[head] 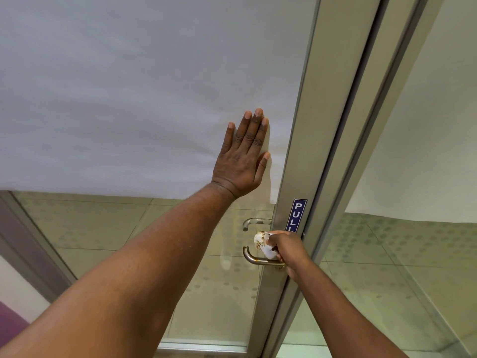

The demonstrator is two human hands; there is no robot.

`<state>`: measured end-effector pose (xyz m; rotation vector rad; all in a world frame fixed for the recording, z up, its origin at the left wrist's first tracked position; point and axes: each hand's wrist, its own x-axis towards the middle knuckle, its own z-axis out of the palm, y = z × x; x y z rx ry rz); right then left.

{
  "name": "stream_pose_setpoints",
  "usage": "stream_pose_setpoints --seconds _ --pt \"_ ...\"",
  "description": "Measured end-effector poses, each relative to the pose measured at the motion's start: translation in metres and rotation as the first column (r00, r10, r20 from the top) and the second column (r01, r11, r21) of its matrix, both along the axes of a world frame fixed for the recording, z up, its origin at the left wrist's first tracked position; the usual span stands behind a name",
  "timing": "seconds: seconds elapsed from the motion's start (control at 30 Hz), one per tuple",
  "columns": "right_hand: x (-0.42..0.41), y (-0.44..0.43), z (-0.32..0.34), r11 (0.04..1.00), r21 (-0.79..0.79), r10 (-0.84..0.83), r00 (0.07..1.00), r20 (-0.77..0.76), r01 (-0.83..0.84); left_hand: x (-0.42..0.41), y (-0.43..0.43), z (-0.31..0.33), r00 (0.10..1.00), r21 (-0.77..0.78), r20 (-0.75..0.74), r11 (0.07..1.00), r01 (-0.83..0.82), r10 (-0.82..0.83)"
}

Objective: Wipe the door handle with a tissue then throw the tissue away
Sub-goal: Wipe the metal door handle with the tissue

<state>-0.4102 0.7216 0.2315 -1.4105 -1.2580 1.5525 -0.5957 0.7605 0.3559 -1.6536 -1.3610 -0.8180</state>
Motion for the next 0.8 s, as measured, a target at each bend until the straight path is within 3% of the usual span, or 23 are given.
stream_pose_setpoints --seconds 0.3,0.4,0.57,0.8 --pt "-0.015 0.004 -0.008 0.961 0.134 0.212 0.956 0.200 -0.242 0.000 -0.001 0.000 1.000 0.003 -0.003 1.000 -0.008 0.008" --pt "-0.024 0.001 -0.016 0.913 0.233 0.241 0.903 0.356 -0.336 0.000 -0.001 0.000 1.000 0.003 -0.005 1.000 -0.012 0.012" --pt "-0.037 -0.004 -0.026 0.798 0.382 0.061 0.694 0.718 -0.465 0.001 -0.001 0.001 1.000 -0.002 -0.003 1.000 -0.019 0.019" --pt "-0.049 -0.005 -0.039 0.694 0.471 -0.109 0.568 0.816 -0.544 0.002 -0.003 0.002 0.999 0.003 -0.010 0.999 -0.033 0.033"
